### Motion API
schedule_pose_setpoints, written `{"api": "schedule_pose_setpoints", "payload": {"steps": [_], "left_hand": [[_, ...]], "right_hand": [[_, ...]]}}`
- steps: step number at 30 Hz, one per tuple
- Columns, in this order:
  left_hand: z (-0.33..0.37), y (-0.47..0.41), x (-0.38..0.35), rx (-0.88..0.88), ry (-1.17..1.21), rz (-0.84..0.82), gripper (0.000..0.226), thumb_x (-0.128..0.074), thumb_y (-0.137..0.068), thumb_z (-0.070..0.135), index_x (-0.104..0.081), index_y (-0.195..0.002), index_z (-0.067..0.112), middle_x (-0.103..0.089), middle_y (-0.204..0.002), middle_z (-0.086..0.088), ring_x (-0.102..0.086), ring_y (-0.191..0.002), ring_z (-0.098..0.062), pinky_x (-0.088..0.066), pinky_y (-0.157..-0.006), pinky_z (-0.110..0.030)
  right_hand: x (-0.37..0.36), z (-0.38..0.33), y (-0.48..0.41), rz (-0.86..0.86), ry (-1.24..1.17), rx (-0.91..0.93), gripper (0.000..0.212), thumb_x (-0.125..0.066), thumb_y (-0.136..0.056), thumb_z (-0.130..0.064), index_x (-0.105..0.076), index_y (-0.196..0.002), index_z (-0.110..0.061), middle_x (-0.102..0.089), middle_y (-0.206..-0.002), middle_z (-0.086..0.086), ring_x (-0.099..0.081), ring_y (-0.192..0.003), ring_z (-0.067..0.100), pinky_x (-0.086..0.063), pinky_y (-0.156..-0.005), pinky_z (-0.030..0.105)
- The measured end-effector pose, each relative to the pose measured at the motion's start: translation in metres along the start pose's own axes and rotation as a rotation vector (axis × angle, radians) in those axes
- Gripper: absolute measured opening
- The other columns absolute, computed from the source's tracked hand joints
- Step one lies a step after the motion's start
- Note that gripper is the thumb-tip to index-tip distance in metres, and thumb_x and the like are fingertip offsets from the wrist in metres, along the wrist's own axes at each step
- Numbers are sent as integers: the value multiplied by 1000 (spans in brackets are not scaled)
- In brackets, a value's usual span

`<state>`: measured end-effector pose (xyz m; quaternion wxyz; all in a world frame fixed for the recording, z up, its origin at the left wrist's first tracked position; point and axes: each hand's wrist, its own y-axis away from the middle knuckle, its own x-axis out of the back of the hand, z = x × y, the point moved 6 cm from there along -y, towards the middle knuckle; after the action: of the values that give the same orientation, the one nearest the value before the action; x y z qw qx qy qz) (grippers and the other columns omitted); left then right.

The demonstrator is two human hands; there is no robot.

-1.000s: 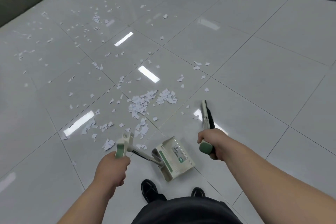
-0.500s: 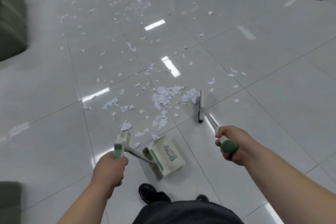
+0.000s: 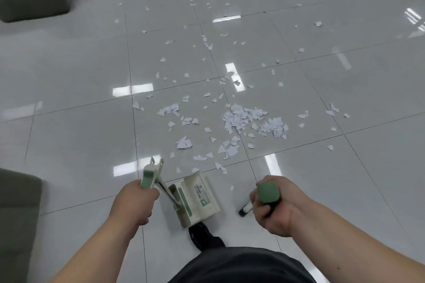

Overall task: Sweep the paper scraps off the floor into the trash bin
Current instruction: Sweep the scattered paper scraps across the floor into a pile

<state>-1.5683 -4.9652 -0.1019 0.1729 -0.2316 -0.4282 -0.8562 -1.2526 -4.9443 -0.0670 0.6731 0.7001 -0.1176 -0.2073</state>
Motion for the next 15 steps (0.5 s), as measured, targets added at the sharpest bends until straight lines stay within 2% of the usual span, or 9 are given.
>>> {"api": "schedule_pose_setpoints", "payload": {"steps": [4,8,15], "left_hand": [[-30,-14,42,55,47,57,12,-49,-80,0,-45,-75,10,-40,-69,-9,-30,-50,-20,-27,-44,-24],[-59,-19,71,108,122,107,11,-48,-80,1,-45,-76,10,-41,-69,-9,-30,-51,-21,-27,-44,-25],[-94,-20,101,162,182,183,9,-50,-82,4,-48,-76,10,-44,-68,-10,-33,-52,-22,-31,-47,-27]], "right_hand": [[-76,21,-19,-74,-24,-13,23,-52,-80,-7,-46,-58,-13,-47,-52,2,-39,-32,14,-26,-32,13],[-133,10,-37,-142,-94,59,20,-44,-80,-7,-43,-62,-15,-43,-49,1,-39,-32,12,-23,-35,11],[-187,-34,-56,-214,-308,216,14,-35,-66,-5,-39,-66,-19,-37,-61,-5,-37,-45,8,-22,-37,13]]}}
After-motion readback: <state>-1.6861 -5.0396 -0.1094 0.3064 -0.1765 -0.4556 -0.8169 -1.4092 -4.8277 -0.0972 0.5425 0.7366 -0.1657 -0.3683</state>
